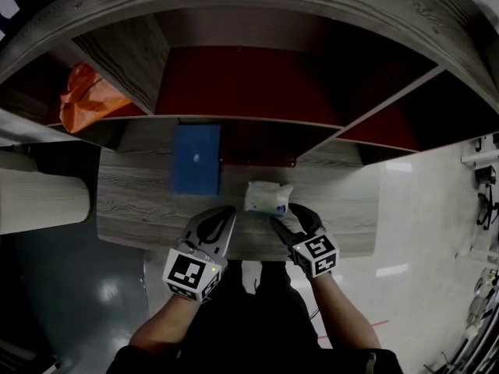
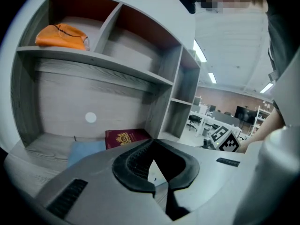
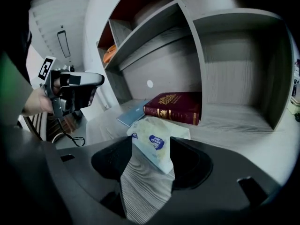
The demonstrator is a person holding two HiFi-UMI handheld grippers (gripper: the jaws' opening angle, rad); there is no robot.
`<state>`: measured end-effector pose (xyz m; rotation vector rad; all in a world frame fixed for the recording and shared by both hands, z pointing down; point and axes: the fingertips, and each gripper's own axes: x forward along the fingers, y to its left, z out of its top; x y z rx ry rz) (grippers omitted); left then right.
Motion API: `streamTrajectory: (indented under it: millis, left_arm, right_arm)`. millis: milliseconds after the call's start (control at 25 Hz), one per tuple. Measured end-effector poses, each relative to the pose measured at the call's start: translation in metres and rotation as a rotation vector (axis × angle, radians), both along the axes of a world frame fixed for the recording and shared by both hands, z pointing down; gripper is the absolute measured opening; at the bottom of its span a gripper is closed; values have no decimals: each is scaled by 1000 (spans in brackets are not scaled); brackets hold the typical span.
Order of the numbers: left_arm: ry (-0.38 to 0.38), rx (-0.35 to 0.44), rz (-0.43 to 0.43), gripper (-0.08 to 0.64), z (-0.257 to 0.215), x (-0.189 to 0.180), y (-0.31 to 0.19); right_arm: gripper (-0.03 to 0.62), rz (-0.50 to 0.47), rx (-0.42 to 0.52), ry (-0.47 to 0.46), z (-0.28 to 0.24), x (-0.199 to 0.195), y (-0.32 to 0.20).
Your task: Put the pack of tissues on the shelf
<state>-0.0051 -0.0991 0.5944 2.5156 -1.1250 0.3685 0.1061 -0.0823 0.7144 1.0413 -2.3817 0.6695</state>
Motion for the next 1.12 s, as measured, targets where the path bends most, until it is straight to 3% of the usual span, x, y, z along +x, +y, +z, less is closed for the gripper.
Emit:
streamTrajectory:
  millis: [520,800,1120]
  left_arm:
    - [-17,-17,32,14,0,-6,12]
    - [-3,5,24,14,-18,-3,4]
    - [12,39,17,14,-45,11,1]
  right_arm:
    - [203,92,-98,84,41,1,-17]
    - [57,55,-99,90,27,3,-9]
    - [35,43,-36,88,-10,24,-8]
